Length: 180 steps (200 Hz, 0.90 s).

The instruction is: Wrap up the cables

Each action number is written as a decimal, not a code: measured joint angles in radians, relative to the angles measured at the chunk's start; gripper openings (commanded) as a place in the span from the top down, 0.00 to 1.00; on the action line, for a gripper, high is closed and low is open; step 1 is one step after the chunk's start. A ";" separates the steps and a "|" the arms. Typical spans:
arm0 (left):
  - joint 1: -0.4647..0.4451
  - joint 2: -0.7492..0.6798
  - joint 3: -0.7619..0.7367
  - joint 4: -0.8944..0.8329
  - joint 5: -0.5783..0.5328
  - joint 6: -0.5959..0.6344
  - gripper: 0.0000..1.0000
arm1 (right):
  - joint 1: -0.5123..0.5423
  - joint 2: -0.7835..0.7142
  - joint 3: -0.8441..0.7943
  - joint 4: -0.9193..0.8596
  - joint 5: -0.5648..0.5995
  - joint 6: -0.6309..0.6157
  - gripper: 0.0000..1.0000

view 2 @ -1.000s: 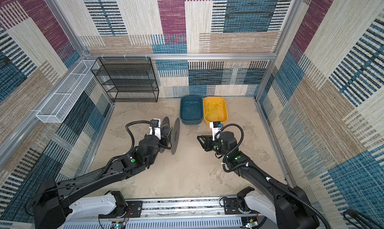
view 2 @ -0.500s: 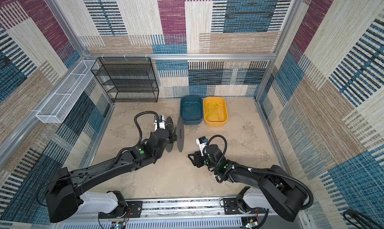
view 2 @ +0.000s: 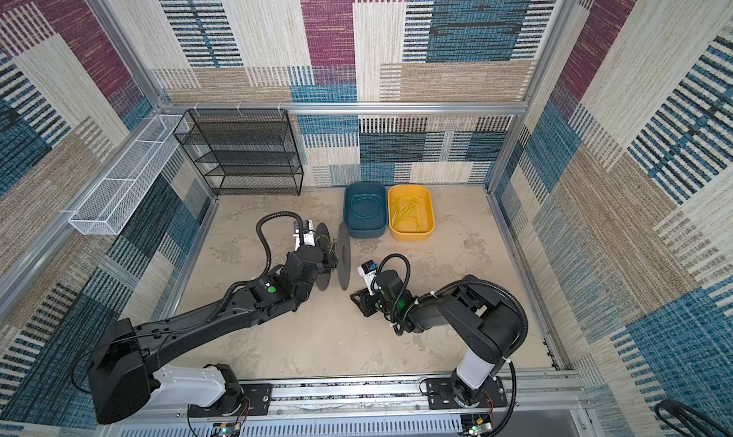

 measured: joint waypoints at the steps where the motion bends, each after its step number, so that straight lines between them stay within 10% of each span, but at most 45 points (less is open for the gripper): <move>1: 0.001 0.000 0.000 0.000 0.000 0.000 1.00 | 0.000 0.001 0.000 0.001 -0.001 0.000 0.74; 51: 0.012 -0.009 -0.024 0.001 0.007 -0.001 1.00 | 0.016 0.024 0.011 0.029 -0.014 0.016 1.00; 180: 0.122 0.233 0.074 0.143 -0.034 0.101 1.00 | 0.306 -0.579 -0.013 -0.291 0.233 0.130 1.00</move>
